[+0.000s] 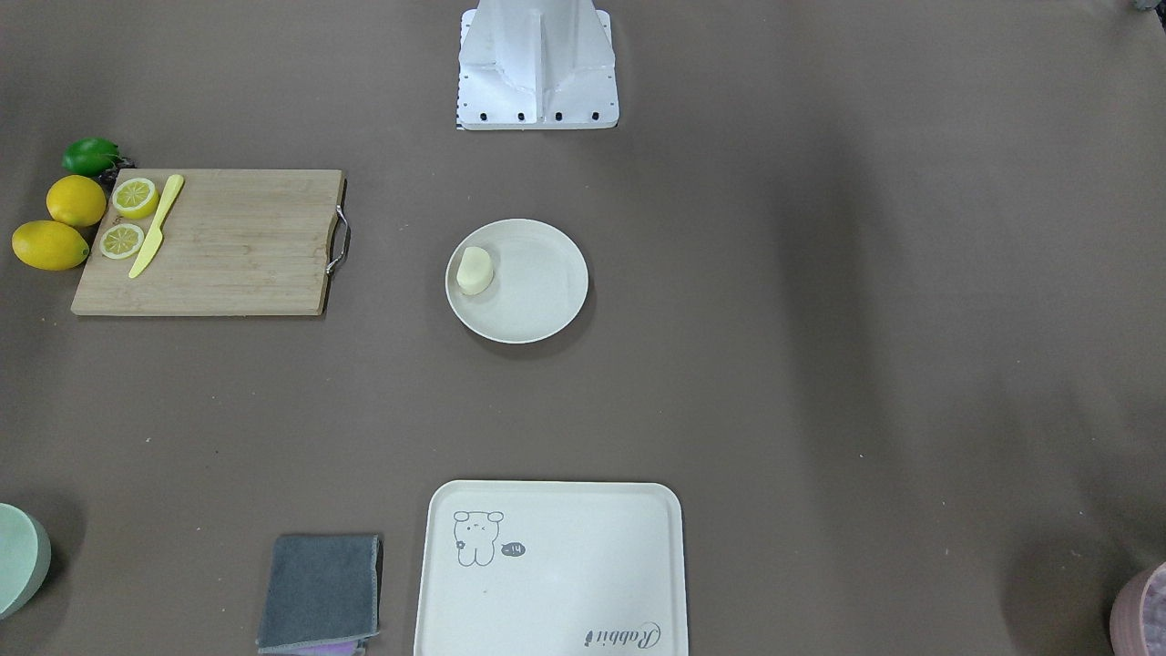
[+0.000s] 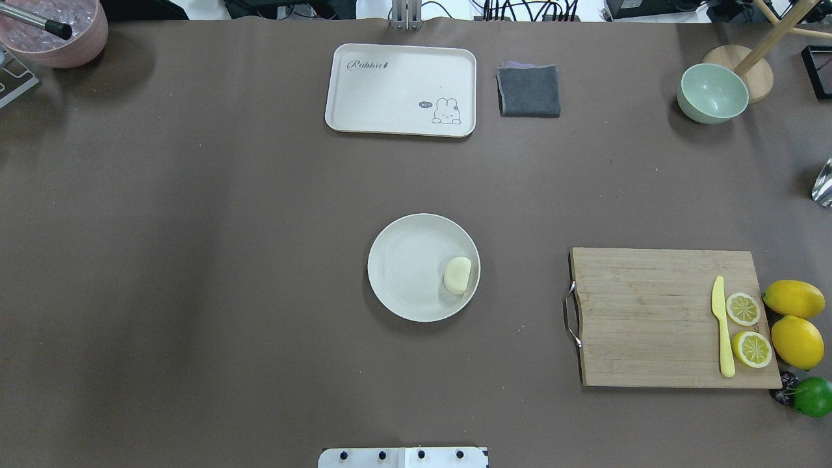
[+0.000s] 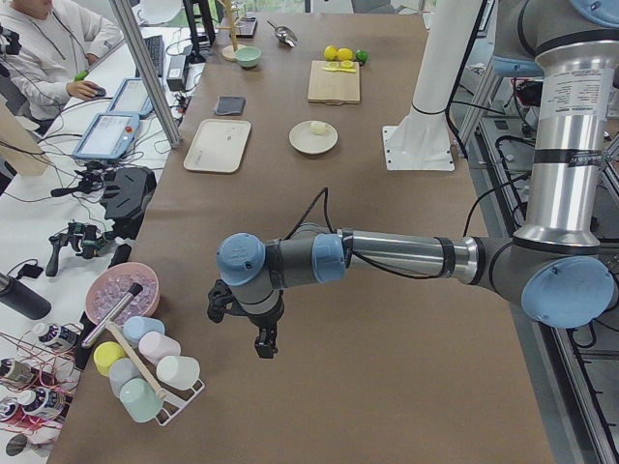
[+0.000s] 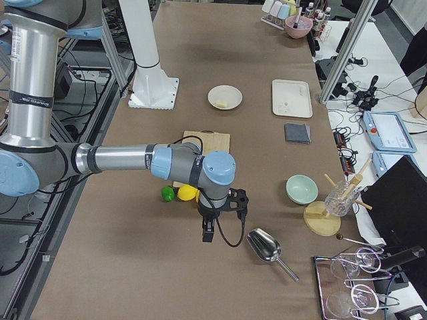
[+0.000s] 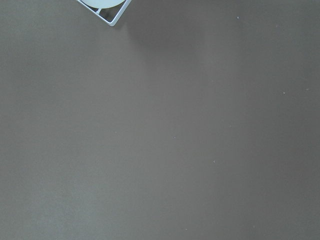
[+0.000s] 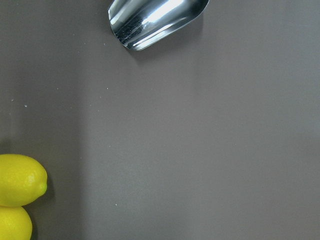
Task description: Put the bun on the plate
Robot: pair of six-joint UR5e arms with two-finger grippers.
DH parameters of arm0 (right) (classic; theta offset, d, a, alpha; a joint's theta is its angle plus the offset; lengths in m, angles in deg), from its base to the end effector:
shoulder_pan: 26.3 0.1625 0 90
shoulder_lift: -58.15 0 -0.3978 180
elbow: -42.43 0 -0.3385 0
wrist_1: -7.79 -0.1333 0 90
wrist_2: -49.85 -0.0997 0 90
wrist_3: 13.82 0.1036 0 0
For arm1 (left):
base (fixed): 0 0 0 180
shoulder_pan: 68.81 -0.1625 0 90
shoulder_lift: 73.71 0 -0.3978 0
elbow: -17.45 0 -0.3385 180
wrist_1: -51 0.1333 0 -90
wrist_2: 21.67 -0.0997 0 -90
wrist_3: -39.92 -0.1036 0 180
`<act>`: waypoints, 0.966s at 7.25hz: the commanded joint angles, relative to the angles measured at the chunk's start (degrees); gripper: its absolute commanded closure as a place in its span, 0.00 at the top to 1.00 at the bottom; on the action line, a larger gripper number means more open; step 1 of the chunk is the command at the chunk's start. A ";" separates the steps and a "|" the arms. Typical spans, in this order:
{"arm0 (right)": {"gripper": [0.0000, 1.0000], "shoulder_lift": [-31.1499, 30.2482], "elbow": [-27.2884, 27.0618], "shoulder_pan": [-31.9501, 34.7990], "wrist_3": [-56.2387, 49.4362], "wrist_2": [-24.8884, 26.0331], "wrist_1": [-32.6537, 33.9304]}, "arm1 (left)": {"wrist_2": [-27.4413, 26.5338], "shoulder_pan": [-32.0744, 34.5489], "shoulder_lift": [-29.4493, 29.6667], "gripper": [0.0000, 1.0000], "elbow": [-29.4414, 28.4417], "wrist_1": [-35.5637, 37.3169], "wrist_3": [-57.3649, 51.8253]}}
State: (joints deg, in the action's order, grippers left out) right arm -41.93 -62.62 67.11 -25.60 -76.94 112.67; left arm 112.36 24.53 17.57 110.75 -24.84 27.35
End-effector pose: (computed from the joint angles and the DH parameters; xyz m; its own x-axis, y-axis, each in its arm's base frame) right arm 0.0920 -0.3467 0.6237 0.7885 -0.0534 0.6127 0.1046 0.9934 -0.0480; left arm -0.0864 -0.4279 0.6232 0.7065 0.0606 -0.7051 -0.0987 0.9950 -0.0133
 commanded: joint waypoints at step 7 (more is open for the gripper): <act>1.00 0.06 -1.21 0.02 0.00 -0.30 -0.12 | 0.18 0.18 -0.48 0.98 0.21 0.09 -0.35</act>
State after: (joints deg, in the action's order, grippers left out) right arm -41.91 -63.72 67.13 -25.60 -77.23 112.62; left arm 112.40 24.64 17.49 110.94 -24.77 27.07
